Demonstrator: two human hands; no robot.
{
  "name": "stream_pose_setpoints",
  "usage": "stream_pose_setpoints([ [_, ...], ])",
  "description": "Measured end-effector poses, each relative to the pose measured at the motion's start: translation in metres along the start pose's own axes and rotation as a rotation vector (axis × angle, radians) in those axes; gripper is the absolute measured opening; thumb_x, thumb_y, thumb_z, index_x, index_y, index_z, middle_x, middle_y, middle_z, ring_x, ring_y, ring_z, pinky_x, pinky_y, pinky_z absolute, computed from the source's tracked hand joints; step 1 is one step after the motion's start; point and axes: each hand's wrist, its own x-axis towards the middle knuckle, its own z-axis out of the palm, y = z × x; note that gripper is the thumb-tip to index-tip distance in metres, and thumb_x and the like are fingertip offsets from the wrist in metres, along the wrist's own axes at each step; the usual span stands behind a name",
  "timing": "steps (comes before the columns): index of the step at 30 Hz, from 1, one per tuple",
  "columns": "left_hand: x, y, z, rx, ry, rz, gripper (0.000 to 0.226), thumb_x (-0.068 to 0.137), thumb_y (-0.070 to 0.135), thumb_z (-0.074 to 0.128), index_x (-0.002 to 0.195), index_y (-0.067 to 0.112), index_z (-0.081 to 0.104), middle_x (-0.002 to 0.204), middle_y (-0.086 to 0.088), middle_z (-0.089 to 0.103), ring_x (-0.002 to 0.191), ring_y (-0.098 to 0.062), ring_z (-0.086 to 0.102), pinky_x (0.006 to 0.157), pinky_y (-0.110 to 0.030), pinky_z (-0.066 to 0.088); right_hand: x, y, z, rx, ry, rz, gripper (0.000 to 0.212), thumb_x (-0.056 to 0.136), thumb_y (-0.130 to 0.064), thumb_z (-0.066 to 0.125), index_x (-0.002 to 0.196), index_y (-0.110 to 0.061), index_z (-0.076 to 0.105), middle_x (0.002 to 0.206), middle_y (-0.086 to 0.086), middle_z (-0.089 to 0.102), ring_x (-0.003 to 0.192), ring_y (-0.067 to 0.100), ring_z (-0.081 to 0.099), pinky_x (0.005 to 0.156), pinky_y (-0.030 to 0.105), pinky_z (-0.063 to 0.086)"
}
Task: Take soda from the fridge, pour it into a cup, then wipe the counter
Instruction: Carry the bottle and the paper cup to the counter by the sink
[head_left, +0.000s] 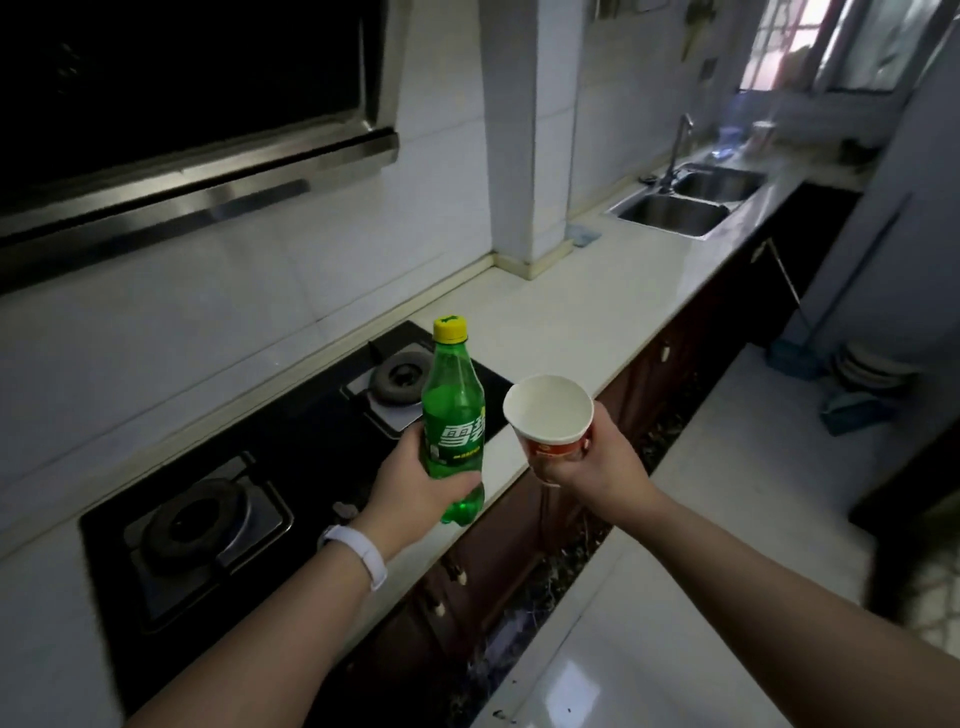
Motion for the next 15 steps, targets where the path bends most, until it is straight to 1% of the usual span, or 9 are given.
stream_pose_setpoints([
  [2,0.009,0.011,0.023,-0.016,-0.018,0.01,0.062,0.068,0.008,0.086,0.119,0.021,0.055,0.105,0.008,0.067,0.095,-0.003,0.064,0.081,-0.026,0.05,-0.002,0.006,-0.025,0.006,0.046,0.003,0.076,0.066,-0.015,0.088,0.123,-0.035,0.042,0.112,-0.022,0.056,0.099,-0.022,0.051,0.076,-0.002,0.037],
  [5,0.018,0.027,0.049,-0.02,-0.07,0.042,0.058,0.069,0.009,0.085,0.118,0.02,0.056,0.104,0.007,0.068,0.09,0.001,0.065,0.079,-0.022,0.05,-0.007,0.012,-0.053,-0.007,0.111,0.016,0.075,0.067,-0.015,0.087,0.124,-0.035,0.041,0.111,-0.023,0.056,0.097,-0.026,0.05,0.075,-0.002,0.037],
  [7,0.025,0.034,0.063,-0.023,-0.104,0.065,0.057,0.069,0.009,0.085,0.118,0.018,0.056,0.104,0.005,0.069,0.09,-0.001,0.066,0.08,-0.024,0.051,-0.008,0.017,-0.067,-0.003,0.146,0.03,0.075,0.068,-0.013,0.086,0.124,-0.033,0.04,0.11,-0.024,0.054,0.095,-0.026,0.05,0.073,-0.003,0.038],
  [10,0.038,0.037,0.08,-0.02,-0.138,0.081,0.058,0.068,0.009,0.086,0.118,0.015,0.057,0.106,0.001,0.07,0.095,-0.009,0.067,0.085,-0.03,0.053,-0.009,0.028,-0.079,-0.025,0.194,0.063,0.077,0.067,-0.016,0.086,0.125,-0.036,0.038,0.11,-0.025,0.054,0.1,-0.013,0.053,0.072,-0.001,0.04],
  [12,0.049,0.038,0.091,-0.028,-0.152,0.084,0.057,0.067,0.009,0.086,0.116,0.017,0.057,0.106,0.001,0.07,0.095,-0.01,0.067,0.085,-0.03,0.054,-0.007,0.035,-0.085,-0.043,0.216,0.077,0.076,0.068,-0.015,0.086,0.124,-0.035,0.039,0.108,-0.028,0.052,0.1,-0.009,0.053,0.071,-0.002,0.039],
  [14,0.063,0.038,0.102,-0.041,-0.178,0.078,0.057,0.069,0.009,0.085,0.116,0.019,0.056,0.105,0.003,0.069,0.094,-0.007,0.066,0.08,-0.025,0.052,-0.001,0.043,-0.092,-0.057,0.226,0.097,0.075,0.068,-0.016,0.085,0.125,-0.036,0.041,0.109,-0.026,0.054,0.103,-0.003,0.056,0.073,-0.001,0.041],
  [15,0.07,0.038,0.108,-0.045,-0.193,0.075,0.056,0.069,0.008,0.085,0.116,0.019,0.056,0.105,0.004,0.068,0.092,-0.004,0.065,0.077,-0.02,0.05,0.004,0.047,-0.095,-0.067,0.23,0.106,0.075,0.068,-0.016,0.085,0.126,-0.036,0.042,0.111,-0.022,0.056,0.105,0.001,0.057,0.075,0.001,0.042],
])
